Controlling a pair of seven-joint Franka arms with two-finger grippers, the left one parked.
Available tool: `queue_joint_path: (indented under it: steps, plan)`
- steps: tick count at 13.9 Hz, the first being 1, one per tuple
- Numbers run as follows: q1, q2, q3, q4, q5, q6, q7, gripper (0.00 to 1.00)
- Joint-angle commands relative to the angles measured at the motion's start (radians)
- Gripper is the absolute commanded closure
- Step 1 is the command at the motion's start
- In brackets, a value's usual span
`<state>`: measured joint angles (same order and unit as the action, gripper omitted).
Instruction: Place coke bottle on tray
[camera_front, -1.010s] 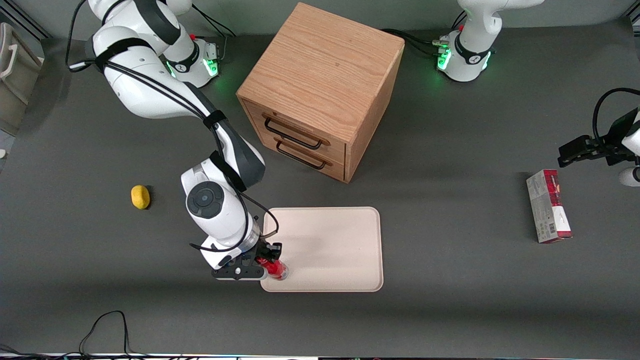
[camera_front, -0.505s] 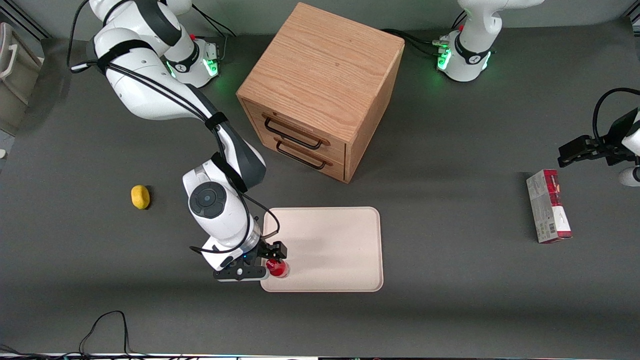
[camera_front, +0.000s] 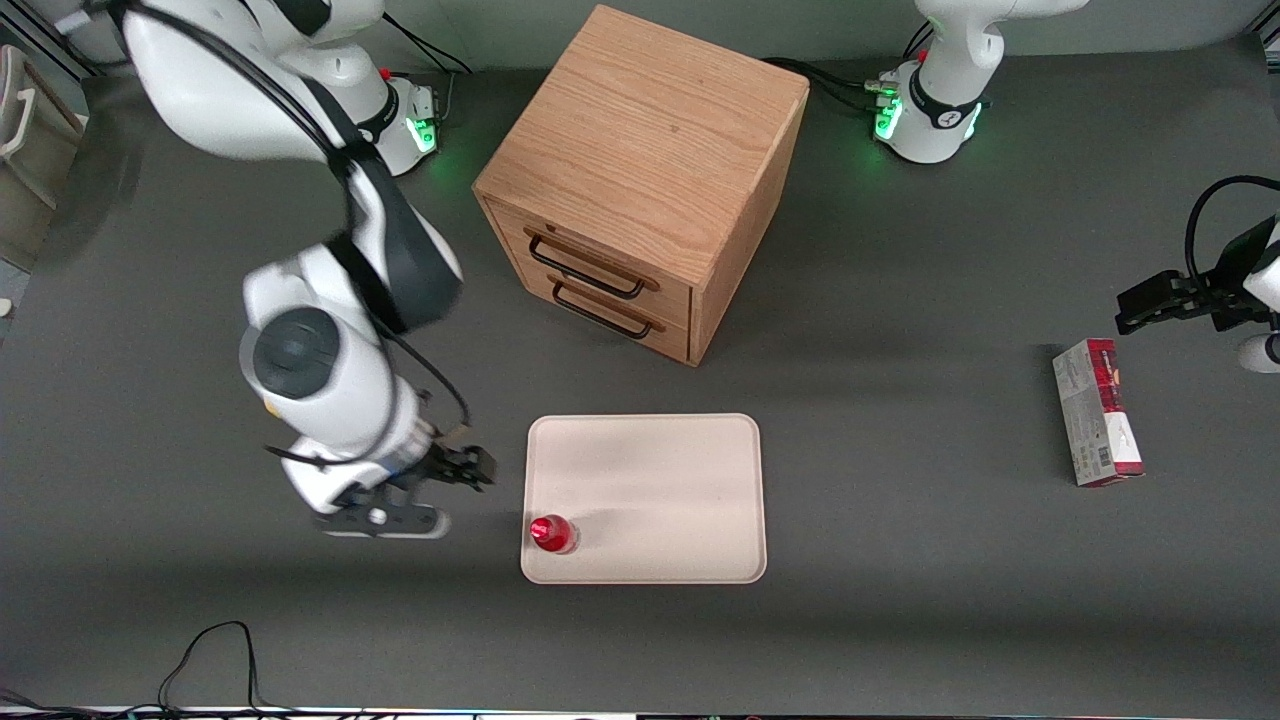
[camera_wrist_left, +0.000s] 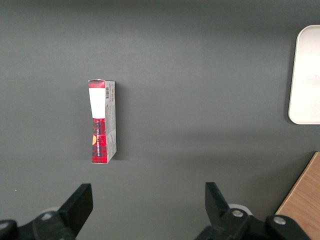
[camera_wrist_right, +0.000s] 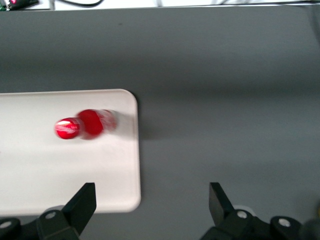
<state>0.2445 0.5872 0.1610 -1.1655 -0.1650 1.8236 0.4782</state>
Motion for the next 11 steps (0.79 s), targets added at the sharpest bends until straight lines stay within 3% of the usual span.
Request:
queue_joint_path:
  steps: [1,5,8,11]
  plan:
    - [0.001,-0.254,-0.109,-0.236,0.090,-0.062,-0.091,0.00]
    - [0.004,-0.530,-0.248,-0.463,0.168,-0.113,-0.185,0.00]
    - [0.001,-0.690,-0.340,-0.620,0.170,-0.113,-0.318,0.00]
    - [0.001,-0.743,-0.365,-0.634,0.170,-0.147,-0.337,0.00]
